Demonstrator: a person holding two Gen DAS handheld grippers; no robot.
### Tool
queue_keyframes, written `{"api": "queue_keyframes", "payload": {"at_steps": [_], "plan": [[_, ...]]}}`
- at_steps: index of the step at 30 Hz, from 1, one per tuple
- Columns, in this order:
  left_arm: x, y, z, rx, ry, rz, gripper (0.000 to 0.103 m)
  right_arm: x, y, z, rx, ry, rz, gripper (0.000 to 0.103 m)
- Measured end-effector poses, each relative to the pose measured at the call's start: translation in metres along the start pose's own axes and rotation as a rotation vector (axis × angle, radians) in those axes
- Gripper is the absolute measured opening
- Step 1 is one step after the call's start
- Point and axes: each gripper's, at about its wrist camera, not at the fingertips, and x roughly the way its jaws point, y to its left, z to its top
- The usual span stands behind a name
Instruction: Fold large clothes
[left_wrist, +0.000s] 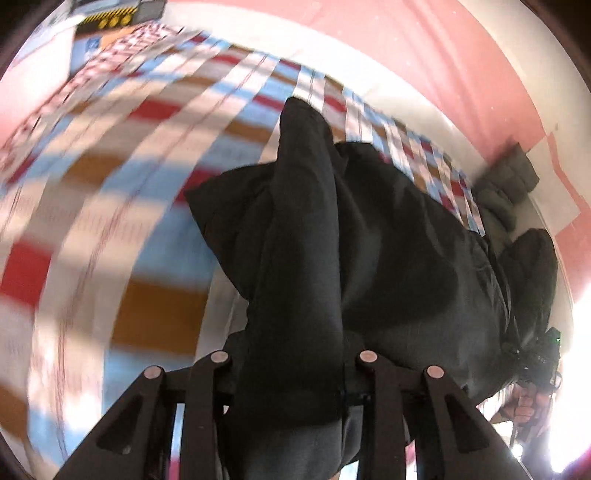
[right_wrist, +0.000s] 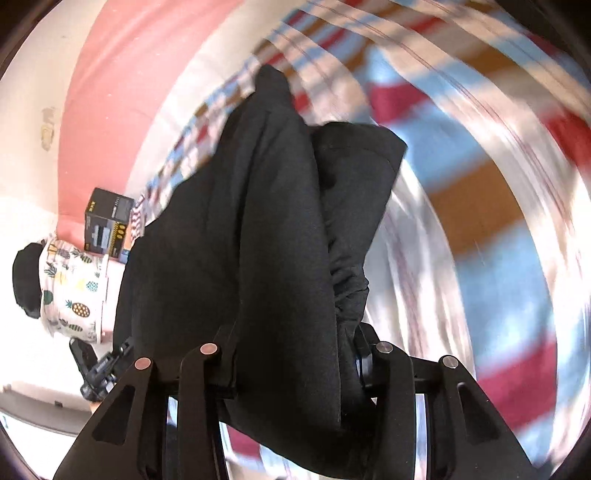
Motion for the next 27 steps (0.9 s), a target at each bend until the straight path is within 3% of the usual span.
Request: {"api": "queue_keyframes", "payload": {"at_steps": [5, 13, 18, 22, 27], "plan": [[-0.022, 0.013, -0.049, -0.046, 0.004, -0.026, 0.033, -0.016, -0.013, -0.044, 0.028, -0.003, -0.019, 0.043], [-0.017, 0.009, -0.049, -0.040, 0.010, -0.004, 0.037, -0.017, -0.016, -0.048, 0.014, -0.007, -0.043, 0.047], [-0.018, 0.019, -0.060, -0.091, 0.014, -0.002, 0.049, -0.020, -0.020, -0.053, 0.016, -0.002, -0.085, 0.062], [-0.033, 0.024, -0.062, -0.124, 0.017, -0.017, 0.054, -0.039, -0.016, -0.059, -0.018, -0.050, -0.156, 0.065], [-0.060, 0.025, -0.058, -0.090, -0.057, 0.004, 0.056, -0.076, -0.013, -0.053, -0.065, -0.169, -0.181, 0.066]]}}
